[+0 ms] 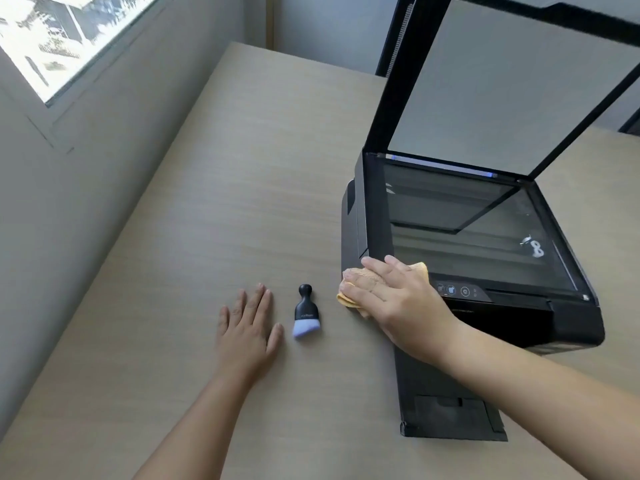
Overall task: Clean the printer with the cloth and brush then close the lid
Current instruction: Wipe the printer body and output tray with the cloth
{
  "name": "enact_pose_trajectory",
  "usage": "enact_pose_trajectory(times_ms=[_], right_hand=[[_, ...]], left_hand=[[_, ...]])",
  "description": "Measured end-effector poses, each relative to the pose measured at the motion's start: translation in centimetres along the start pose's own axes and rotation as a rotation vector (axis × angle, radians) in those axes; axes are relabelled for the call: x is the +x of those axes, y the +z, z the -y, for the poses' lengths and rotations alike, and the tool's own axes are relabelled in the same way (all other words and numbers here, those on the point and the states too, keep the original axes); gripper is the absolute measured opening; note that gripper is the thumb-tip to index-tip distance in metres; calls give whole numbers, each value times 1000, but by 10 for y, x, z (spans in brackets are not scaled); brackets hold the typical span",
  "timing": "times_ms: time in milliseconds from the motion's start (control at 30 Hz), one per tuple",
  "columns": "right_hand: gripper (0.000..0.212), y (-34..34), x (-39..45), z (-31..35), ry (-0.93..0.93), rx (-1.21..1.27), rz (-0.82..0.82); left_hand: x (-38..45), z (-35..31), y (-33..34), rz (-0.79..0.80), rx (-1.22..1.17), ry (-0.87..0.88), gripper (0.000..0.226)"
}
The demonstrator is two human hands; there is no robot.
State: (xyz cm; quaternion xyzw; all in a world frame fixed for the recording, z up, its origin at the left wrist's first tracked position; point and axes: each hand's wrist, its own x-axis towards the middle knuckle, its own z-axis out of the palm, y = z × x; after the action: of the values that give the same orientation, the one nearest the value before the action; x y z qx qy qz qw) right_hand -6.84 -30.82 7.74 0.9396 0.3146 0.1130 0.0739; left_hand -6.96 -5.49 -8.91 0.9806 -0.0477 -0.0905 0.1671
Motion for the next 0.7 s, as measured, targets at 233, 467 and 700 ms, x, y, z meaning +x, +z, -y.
enact_pose_trajectory(times_ms=[233,467,700], right_hand=[[32,-14,-18,-3,467,506,-315],[34,-21,-38,-25,587,477,-267],[36,-15,-17,-11,435,456,-212]], left_hand=[[0,0,-2,21,-19,-2,77],[-6,-18,-14,-32,-267,-1,78],[5,-99,-66,-244,-487,294,60]])
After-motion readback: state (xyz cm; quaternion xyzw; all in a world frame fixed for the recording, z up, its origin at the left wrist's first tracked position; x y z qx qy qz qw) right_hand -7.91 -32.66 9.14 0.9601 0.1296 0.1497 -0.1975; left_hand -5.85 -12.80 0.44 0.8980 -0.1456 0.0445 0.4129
